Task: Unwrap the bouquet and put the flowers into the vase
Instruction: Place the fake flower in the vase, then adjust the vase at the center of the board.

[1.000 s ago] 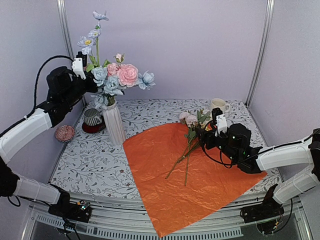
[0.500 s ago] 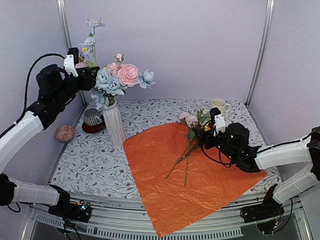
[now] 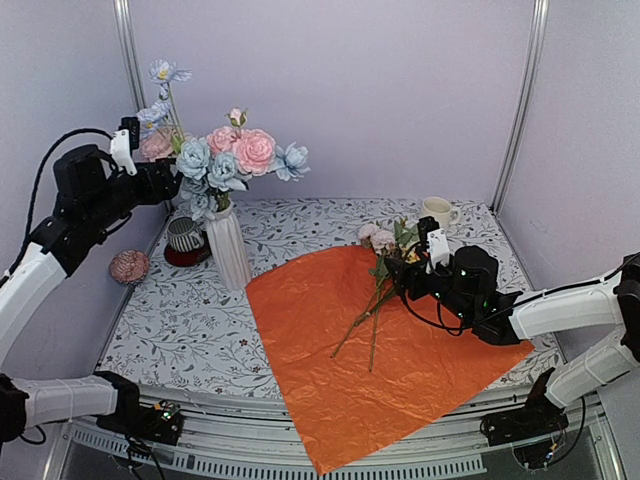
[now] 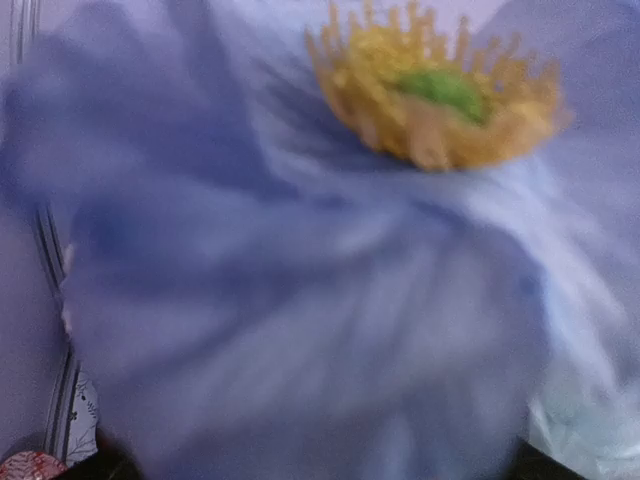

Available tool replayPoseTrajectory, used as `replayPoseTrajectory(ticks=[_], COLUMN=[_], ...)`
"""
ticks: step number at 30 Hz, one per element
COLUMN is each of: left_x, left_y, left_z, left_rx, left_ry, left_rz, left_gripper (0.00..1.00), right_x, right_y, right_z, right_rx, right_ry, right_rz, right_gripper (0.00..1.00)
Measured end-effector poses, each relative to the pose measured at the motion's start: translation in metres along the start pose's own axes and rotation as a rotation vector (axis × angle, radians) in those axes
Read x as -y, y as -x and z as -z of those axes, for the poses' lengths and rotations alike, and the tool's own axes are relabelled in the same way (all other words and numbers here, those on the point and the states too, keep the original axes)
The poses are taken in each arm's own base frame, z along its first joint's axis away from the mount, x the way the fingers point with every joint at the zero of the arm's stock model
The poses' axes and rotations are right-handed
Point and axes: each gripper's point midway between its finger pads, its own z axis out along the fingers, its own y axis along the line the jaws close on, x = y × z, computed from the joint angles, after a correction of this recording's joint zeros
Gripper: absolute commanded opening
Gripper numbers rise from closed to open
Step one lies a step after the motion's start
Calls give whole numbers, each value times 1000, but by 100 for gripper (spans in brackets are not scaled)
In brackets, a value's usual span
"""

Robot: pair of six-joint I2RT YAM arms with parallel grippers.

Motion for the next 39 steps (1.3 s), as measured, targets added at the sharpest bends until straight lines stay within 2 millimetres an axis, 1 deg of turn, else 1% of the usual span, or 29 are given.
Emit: replayPoseTrajectory(ticks=[3,7,9,14,15,17,23,25,27,30,33,37,39], left_x=[1,2,1,-4,-5,-8,-14,-10,-1,7,4,-3,-6], left_y=[-4,-6,-13,-50,-61,-89,-169,-190,-209,-229,-245,-253,-252], left_z=[23,50,61,76,77,79,71,67,62,55,45,25,16], left_rx=[-3,6,1,-48,-61,-96,-195,-217,-225,-198,-183,-163,-150], left_ry=[-6,-8,-8,-3,-4,-8,3,0,-19,-46,-31,11,24], left_rz=[14,36,50,128,152,215,349,361,350,308,257,166,120], left_gripper=[98,98,98,98,98,98,98,98,98,98,98,98,98], right_x=[-2,-4,-5,-8,-8,-9,-12,-12,-13,-13,-16,-17,-17], right_y=[0,0,1,3,2,1,-1,-1,-2,-2,-3,-4,-4], right_z=[0,0,-1,-1,-1,-1,-1,-1,-1,-1,-1,-1,-1], right_rx=[-1,-3,-2,-2,-4,-9,-18,-19,-20,-22,-25,-30,-31], right_ry=[9,22,25,42,44,48,65,68,69,73,87,95,96], right_rz=[2,3,3,2,3,4,6,6,6,7,10,12,13], right_gripper=[89,96,100,99,99,99,99,99,99,99,99,99,99])
